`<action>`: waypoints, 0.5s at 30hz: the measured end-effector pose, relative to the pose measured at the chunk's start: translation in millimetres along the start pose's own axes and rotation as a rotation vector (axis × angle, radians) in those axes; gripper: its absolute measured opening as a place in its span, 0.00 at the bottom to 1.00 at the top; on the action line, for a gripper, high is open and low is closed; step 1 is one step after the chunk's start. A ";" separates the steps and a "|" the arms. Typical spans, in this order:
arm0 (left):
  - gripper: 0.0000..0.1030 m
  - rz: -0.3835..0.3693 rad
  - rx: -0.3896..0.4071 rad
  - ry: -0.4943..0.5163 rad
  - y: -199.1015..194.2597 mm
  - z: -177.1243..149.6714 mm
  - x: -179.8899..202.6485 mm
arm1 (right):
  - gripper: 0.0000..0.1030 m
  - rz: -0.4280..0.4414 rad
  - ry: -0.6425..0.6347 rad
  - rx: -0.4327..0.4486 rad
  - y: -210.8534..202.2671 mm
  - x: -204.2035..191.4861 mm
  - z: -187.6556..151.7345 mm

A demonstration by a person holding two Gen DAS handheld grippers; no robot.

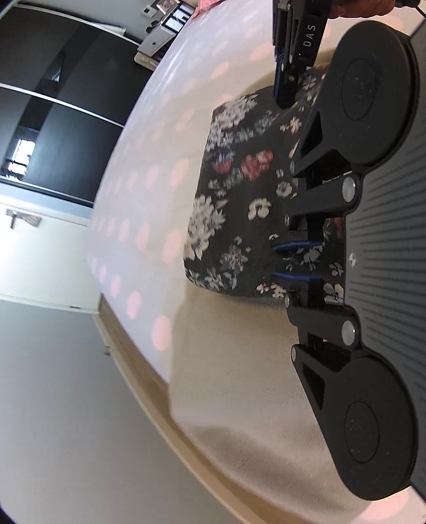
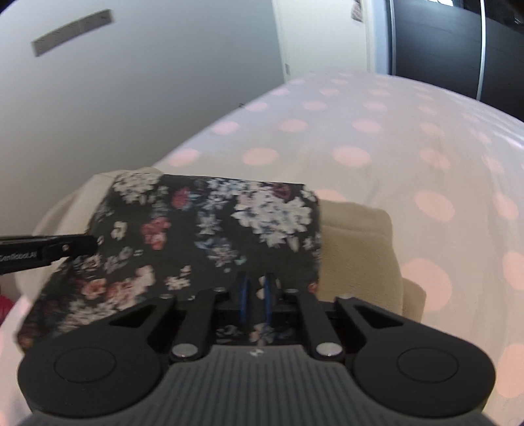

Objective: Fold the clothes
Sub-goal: 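Lower the folded jeans onto the folded beige garment with both grippers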

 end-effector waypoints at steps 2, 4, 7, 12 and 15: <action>0.13 0.001 -0.019 -0.010 14.6 0.5 -4.5 | 0.09 -0.016 0.029 0.001 12.0 5.6 1.6; 0.13 0.010 -0.034 -0.002 25.7 3.2 -5.0 | 0.09 -0.036 0.046 -0.002 21.8 9.3 4.5; 0.13 0.016 -0.056 -0.010 34.3 7.3 -6.5 | 0.09 -0.079 0.043 -0.011 30.7 11.9 8.7; 0.13 0.019 -0.048 0.002 21.0 9.1 -12.1 | 0.12 -0.102 0.004 -0.020 16.9 9.6 9.3; 0.13 0.014 0.007 0.016 -8.1 10.9 -25.1 | 0.19 -0.073 -0.013 -0.006 -7.4 13.4 4.5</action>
Point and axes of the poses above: each gripper's, at about its wrist camera, not at the fingertips, and y roughly the way its jaws point, x to its right, z to its top, the point moved 7 cm from there along y, roughly the way its jaws point, and after that the axes turned 4 degrees about y, right-handed, at the moved point
